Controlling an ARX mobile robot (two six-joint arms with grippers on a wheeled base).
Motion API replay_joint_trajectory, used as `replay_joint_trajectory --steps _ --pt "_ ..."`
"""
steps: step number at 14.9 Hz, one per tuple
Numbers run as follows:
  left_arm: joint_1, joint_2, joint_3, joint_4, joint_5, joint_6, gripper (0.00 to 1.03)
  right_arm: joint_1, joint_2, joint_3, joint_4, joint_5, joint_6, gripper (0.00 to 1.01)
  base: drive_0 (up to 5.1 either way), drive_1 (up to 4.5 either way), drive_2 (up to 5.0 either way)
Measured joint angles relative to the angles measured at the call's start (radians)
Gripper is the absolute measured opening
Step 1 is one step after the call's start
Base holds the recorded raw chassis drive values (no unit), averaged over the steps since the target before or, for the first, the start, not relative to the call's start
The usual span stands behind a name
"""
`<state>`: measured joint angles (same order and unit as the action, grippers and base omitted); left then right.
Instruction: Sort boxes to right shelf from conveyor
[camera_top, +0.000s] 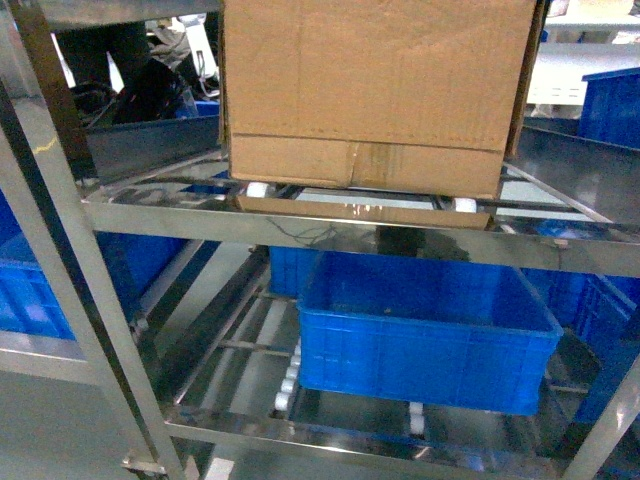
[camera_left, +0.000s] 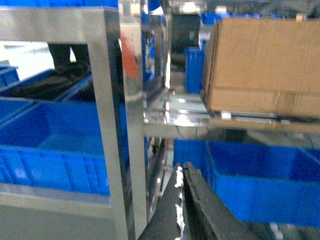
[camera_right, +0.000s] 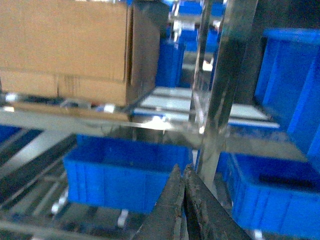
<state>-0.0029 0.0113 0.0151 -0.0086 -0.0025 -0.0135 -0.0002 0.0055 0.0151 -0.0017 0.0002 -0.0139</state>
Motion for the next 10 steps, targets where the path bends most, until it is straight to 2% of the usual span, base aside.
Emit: replay_joint_trajectory --steps 7,8,9,10 --pt "0.002 0.000 0.000 0.004 0.002 0.000 0.02 0.000 -0.001 0.000 -0.004 0.000 0.000 0.03 0.0 0.00 0.0" --pt "0.002 0.000 0.000 0.004 0.002 0.000 0.14 0.000 -0.001 0.000 -0.003 0.000 0.000 0.16 0.0 0.00 0.0" --pt "0.002 0.000 0.000 0.004 0.002 0.000 0.43 0.000 -0.001 0.000 -0.003 0.000 0.000 0.46 0.0 0.00 0.0" --pt "0.002 0.000 0.000 0.004 0.002 0.000 0.83 0.000 -0.001 0.000 -0.003 0.000 0.000 0.86 0.0 0.00 0.0"
